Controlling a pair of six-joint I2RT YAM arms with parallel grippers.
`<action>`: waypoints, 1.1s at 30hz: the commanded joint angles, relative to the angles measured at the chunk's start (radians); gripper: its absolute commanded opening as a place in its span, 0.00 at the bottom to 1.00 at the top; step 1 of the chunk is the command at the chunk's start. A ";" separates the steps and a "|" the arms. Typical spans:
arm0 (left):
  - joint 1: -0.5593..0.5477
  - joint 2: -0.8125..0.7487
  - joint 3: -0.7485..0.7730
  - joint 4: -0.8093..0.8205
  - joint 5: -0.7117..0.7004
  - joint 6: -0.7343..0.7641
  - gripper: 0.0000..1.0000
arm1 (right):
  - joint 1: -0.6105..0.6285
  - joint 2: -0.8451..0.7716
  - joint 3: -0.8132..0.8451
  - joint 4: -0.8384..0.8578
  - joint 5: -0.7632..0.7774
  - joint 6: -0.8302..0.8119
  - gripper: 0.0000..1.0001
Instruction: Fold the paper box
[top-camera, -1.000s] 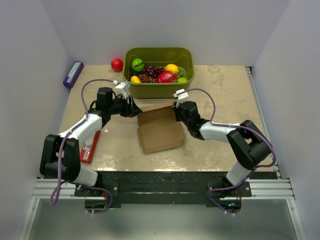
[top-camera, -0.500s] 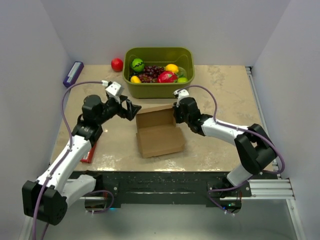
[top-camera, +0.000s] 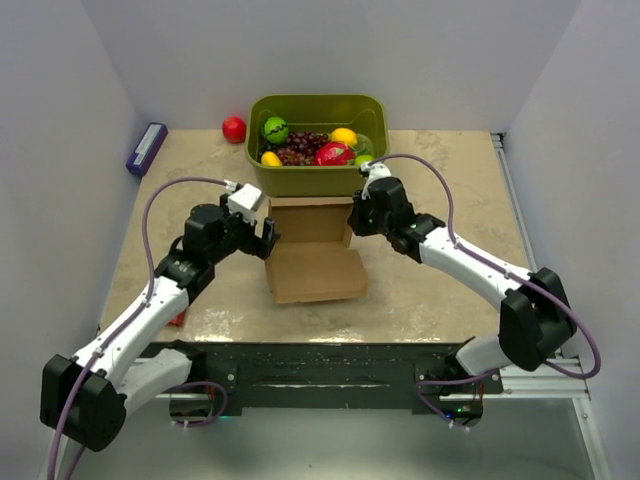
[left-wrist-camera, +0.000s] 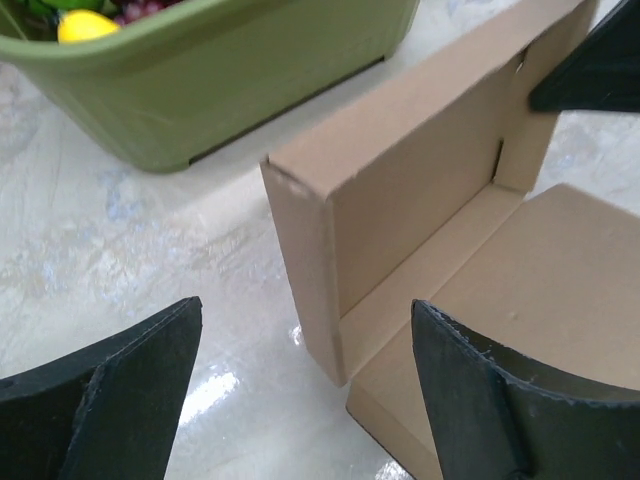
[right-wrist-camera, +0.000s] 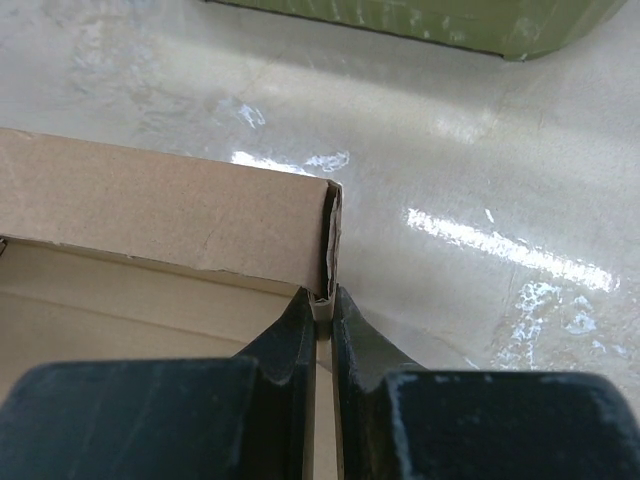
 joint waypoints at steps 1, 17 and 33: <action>-0.003 0.020 0.026 0.018 -0.011 0.013 0.86 | -0.002 -0.041 0.066 -0.038 -0.019 0.042 0.00; -0.007 0.086 0.052 0.036 -0.060 -0.058 0.24 | 0.058 0.020 0.154 -0.108 0.153 0.040 0.00; -0.061 0.064 0.035 0.052 -0.100 -0.068 0.04 | 0.100 0.160 0.232 -0.162 0.409 0.079 0.00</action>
